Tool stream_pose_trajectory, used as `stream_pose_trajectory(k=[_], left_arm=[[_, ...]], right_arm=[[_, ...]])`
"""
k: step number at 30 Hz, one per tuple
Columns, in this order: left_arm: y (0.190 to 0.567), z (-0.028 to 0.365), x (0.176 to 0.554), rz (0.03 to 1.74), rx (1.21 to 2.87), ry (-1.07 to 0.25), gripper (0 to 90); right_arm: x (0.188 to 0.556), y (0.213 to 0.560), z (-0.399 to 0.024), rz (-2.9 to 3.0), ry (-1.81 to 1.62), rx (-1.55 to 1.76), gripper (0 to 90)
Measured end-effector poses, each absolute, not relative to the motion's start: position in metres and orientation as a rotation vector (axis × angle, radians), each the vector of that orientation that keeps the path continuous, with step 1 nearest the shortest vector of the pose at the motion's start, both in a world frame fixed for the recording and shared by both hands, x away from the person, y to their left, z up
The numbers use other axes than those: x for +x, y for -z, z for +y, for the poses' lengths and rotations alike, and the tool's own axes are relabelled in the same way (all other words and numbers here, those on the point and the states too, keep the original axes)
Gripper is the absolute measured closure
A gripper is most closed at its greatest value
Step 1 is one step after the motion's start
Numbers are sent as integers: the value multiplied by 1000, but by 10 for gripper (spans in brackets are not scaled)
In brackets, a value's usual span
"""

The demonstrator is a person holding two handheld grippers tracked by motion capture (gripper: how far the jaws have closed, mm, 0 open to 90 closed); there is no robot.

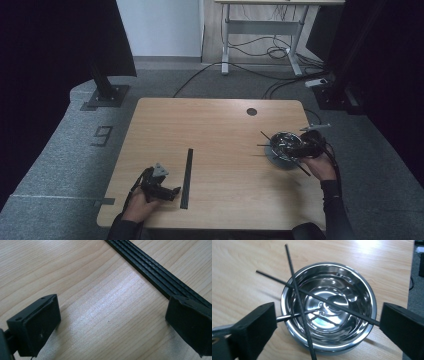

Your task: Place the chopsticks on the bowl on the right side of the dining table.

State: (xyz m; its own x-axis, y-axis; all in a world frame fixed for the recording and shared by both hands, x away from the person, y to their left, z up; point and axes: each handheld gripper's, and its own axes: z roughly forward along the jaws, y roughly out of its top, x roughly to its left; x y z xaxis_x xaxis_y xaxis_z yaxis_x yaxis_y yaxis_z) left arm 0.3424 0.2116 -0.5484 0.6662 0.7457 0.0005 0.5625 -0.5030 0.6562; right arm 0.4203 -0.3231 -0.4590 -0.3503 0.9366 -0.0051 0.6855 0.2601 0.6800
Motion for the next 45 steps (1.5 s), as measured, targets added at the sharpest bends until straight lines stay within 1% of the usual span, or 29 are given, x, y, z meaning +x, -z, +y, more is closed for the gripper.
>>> stream_pose_trajectory(k=[10,18,27,45], left_arm=[[548,211,342,1006,2246,-377,0],[548,211,342,1007,2246,-377,0],[548,211,342,1007,2246,-377,0],[548,211,342,1007,2246,-377,0]], right_arm=[[411,483,-335,2064,-824,1495,0],[406,492,-336,2021,-857,1485,0],[408,502,-337,2019,-793,1505,18],[408,506,-359,1942,-771,1558,36]])
